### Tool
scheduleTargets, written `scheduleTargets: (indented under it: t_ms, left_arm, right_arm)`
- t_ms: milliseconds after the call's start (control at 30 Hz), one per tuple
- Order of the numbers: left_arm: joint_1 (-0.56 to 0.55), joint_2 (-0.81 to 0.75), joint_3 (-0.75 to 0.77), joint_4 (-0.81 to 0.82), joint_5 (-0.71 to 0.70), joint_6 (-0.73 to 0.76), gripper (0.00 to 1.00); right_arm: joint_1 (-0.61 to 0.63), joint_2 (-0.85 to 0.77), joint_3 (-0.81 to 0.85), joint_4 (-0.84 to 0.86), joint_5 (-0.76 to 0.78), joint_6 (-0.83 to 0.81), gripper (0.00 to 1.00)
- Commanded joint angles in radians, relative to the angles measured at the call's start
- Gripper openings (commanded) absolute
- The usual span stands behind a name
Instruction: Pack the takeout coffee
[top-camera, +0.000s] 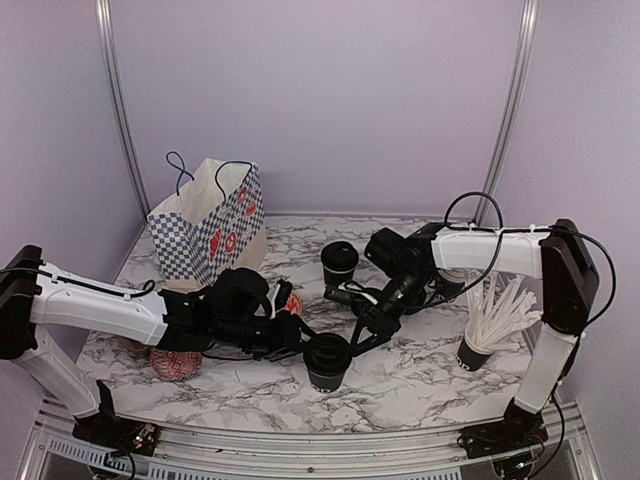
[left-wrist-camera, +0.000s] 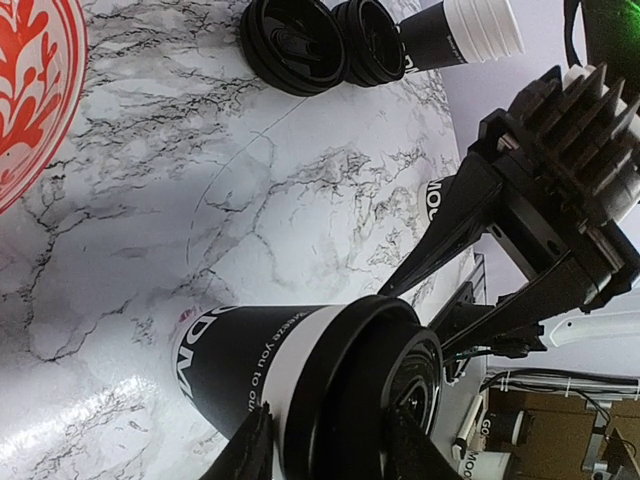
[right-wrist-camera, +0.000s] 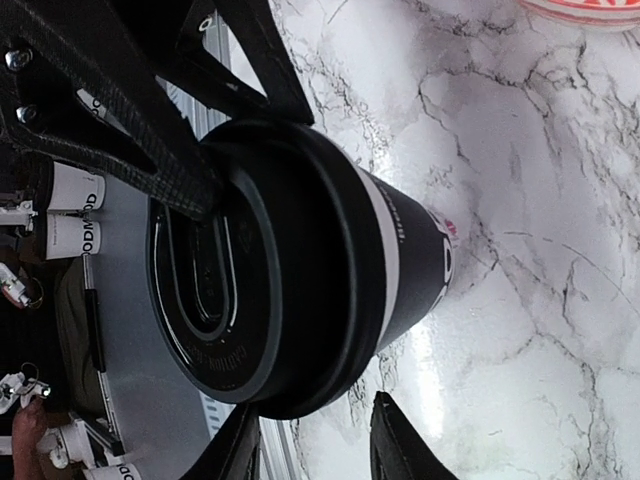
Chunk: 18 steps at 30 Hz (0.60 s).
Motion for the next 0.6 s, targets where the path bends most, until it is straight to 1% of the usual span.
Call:
scheduleTargets:
  t_ms: [0, 133, 233, 433, 567]
  left_arm:
    - [0.005, 0.094, -0.070, -0.076, 0.051, -0.031, 0.37]
    - [0.012, 0.135, -0.144, -0.024, 0.083, -0.060, 0.32]
    - [0.013, 0.180, -0.192, 0.032, 0.120, -0.098, 0.28]
    - [0.013, 0.267, -0.228, 0.082, 0.185, -0.123, 0.23]
    - [0.013, 0.297, -0.248, 0.112, 0.210, -0.139, 0.22]
  right_arm:
    - [0.008, 0.069, 0.004, 0.044, 0.042, -0.010, 0.35]
    - [0.008, 0.110, 0.001, 0.055, 0.060, 0.005, 0.33]
    - [0.005, 0.135, 0.004, 0.073, 0.108, 0.030, 0.31]
    - [-0.022, 0.195, 0.029, 0.099, 0.235, 0.117, 0.23]
    - [-0.030, 0.234, 0.037, 0.100, 0.313, 0.142, 0.19]
